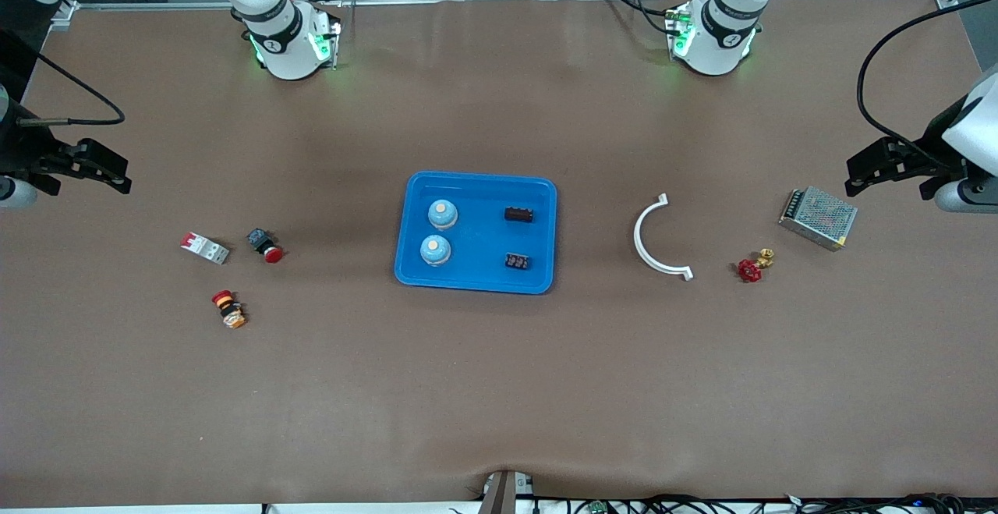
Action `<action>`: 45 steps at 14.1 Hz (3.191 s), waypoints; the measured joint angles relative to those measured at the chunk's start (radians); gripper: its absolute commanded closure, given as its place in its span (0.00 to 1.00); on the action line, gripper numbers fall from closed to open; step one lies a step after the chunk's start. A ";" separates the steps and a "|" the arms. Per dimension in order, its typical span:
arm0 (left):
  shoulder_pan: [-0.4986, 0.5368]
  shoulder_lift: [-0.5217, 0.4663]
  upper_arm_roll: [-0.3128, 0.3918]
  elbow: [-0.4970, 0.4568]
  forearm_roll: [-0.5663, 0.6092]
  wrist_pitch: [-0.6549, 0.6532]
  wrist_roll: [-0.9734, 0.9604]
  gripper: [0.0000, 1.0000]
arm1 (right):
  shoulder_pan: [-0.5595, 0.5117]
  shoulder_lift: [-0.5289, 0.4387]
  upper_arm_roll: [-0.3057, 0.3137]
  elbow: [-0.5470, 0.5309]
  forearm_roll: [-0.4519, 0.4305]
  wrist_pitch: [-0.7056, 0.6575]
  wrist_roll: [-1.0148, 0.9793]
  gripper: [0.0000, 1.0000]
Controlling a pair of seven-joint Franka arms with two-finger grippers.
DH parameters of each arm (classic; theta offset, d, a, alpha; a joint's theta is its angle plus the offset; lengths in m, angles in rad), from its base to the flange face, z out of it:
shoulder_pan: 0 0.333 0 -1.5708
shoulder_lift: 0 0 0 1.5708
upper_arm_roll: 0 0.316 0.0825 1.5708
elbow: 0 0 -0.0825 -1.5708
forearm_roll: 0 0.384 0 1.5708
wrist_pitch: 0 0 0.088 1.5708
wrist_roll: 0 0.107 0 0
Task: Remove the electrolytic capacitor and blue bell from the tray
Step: 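Reach the right gripper to a blue bell while the left gripper reaches a capacitor, then grasp the blue bell with the right gripper while the left gripper grasps the capacitor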
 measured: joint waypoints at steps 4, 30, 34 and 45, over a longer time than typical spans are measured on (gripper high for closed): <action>0.000 0.000 0.000 -0.001 0.000 0.000 -0.012 0.00 | 0.000 0.000 0.001 0.000 0.000 -0.001 0.000 0.00; -0.079 0.071 -0.482 -0.658 -0.063 0.737 -1.997 0.00 | 0.625 0.486 0.023 -0.099 0.014 0.643 0.789 0.00; -0.155 0.264 -0.482 -0.561 0.061 0.783 -2.266 0.00 | 0.623 0.522 0.014 -0.134 0.011 0.693 0.733 0.00; -0.292 0.551 -0.480 -0.379 0.264 0.802 -2.546 0.00 | 0.622 0.610 0.007 -0.137 -0.026 0.769 0.688 0.00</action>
